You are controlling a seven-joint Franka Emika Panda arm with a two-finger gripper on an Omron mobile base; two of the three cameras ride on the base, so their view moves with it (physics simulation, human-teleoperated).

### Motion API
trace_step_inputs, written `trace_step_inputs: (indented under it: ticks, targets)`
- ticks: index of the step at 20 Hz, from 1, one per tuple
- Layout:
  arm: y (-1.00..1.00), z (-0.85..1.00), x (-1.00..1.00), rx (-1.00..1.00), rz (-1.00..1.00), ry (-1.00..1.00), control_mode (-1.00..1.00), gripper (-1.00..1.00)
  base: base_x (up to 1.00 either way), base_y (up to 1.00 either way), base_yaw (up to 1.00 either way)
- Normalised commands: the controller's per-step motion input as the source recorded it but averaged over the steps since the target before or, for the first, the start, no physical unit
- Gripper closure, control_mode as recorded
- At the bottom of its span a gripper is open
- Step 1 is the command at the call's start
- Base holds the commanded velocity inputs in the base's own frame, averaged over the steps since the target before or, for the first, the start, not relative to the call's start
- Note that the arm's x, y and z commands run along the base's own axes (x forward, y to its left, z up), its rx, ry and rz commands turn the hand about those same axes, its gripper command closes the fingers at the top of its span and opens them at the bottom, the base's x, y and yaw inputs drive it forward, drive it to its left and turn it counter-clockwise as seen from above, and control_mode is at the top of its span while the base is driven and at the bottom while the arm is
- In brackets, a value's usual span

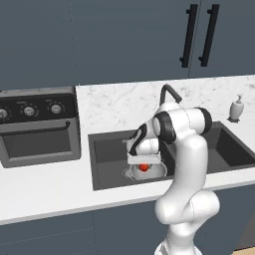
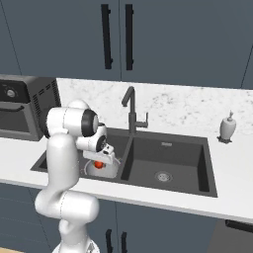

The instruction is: Put the colander in the sink, put the apple in the colander, and turn on the sink faucet and pour water over the colander.

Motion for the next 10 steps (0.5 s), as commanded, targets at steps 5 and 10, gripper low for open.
trace_step_inputs:
  ticks: [5, 10]
  targets:
    - [0.00, -0.25, 0.11, 0.00, 0.00, -0.15, -1.00, 1.00, 0.00, 0.00, 0.00]
    - [0.00, -0.22, 0.19, 0.00, 0.00, -0.10, -1.00, 1.00, 0.00, 0.00, 0.00]
